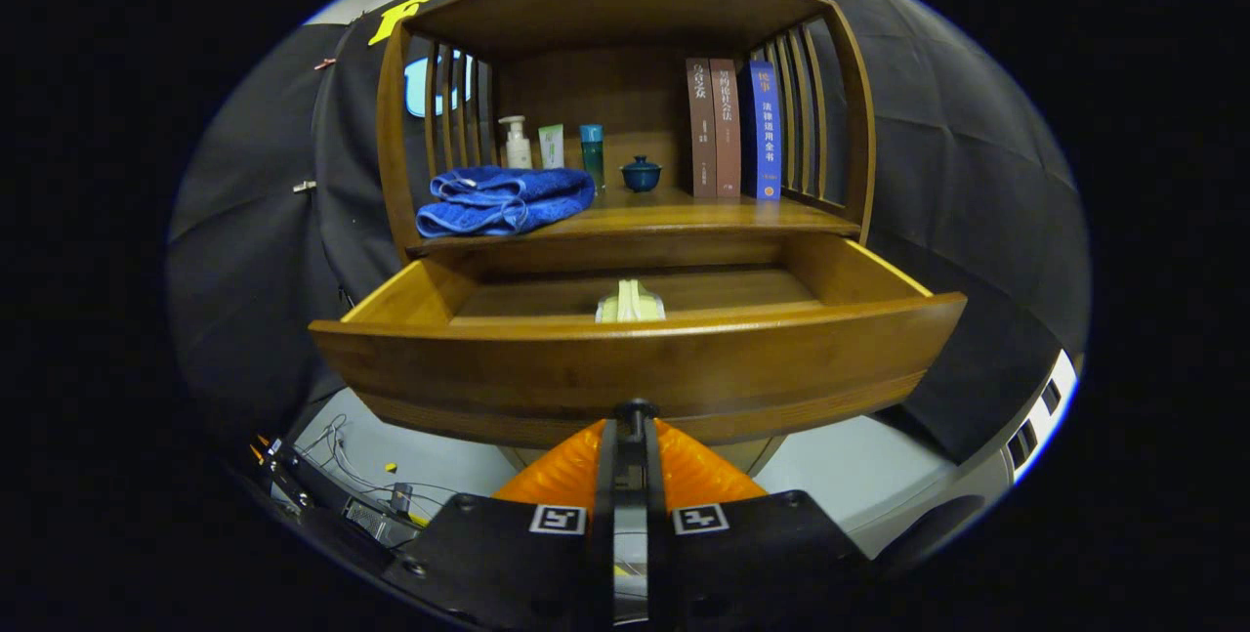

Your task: Pull open the drawer, take out the items inside it, and place them on the countertop above the cabinet.

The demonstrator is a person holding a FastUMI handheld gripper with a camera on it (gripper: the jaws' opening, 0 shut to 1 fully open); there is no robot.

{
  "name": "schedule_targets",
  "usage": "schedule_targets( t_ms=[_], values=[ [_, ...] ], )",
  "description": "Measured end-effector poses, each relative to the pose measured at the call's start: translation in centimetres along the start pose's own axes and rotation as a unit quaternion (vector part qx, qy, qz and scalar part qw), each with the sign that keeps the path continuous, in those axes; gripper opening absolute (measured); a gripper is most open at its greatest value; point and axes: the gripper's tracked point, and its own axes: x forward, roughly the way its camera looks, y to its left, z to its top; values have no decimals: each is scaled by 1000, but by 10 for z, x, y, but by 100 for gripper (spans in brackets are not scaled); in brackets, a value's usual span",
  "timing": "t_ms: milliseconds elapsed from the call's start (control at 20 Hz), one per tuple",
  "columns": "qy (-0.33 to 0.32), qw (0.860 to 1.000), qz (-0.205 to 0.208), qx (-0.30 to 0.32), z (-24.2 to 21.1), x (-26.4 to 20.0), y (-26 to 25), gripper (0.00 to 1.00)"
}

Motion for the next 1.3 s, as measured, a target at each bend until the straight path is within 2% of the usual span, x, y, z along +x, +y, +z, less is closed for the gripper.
schedule_targets(
  t_ms=[50,150,250,300,500,650,850,950,1100,1250,1300],
  values=[
    [-10,1000,0,4,17,-4,-1,20],
    [-22,1000,7,11,55,8,2,50],
    [-6,1000,14,15,81,25,4,79],
    [7,1000,20,20,93,39,7,84],
    [97,995,25,21,105,102,12,88],
    [166,986,24,7,90,145,16,89],
    [237,971,14,9,65,179,14,89],
    [262,965,5,4,54,189,10,81],
    [300,954,1,12,38,196,9,64],
    [321,947,-1,13,25,201,7,55],
    [335,942,-3,11,19,200,4,46]
  ],
)
